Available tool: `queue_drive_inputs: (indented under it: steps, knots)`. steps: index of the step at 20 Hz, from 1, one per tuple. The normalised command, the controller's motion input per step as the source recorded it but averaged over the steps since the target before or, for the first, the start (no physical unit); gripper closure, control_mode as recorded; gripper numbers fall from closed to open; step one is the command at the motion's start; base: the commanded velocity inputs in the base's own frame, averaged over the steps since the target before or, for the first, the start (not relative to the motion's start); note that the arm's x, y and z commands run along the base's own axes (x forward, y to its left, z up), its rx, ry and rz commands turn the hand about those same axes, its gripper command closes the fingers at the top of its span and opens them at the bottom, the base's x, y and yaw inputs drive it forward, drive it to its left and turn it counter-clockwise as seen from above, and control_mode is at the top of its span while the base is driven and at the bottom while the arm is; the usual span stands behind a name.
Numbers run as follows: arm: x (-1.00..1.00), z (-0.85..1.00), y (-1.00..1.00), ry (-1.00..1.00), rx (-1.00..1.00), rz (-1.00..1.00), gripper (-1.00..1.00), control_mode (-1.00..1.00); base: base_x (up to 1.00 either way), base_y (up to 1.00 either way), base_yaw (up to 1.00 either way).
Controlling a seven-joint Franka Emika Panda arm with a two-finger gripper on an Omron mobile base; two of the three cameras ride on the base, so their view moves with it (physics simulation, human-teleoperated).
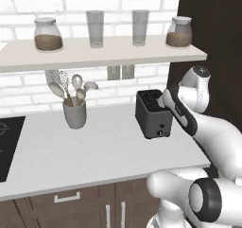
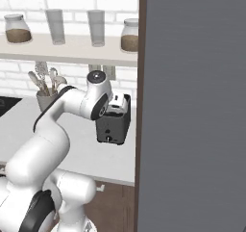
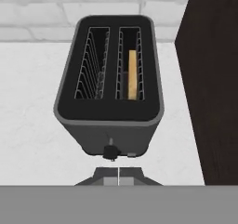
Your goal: Start the toaster. Once the lever pops up, take the bread to the plate on the dining counter.
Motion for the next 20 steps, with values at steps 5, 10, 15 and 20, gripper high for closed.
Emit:
queue_drive_inputs:
  steps: [5, 10, 15, 20]
  knots:
    - [0.0, 0.12, 0.0, -0.16, -0.02, 0.0, 1.0, -1.0, 0.0, 0.0, 0.0]
    - [0.06, 0.09, 0.0, -0.08, -0.05, 0.0, -1.0, -1.0, 0.0, 0.0, 0.0]
    - [0.28, 0.01, 0.0, 0.0, -0.02, 0.0, -1.0, -1.0, 0.0, 0.0, 0.0]
    - [0.26, 0.0, 0.0, 0.0, 0.0, 0.0, -1.0, -1.0, 0.0, 0.0, 0.0]
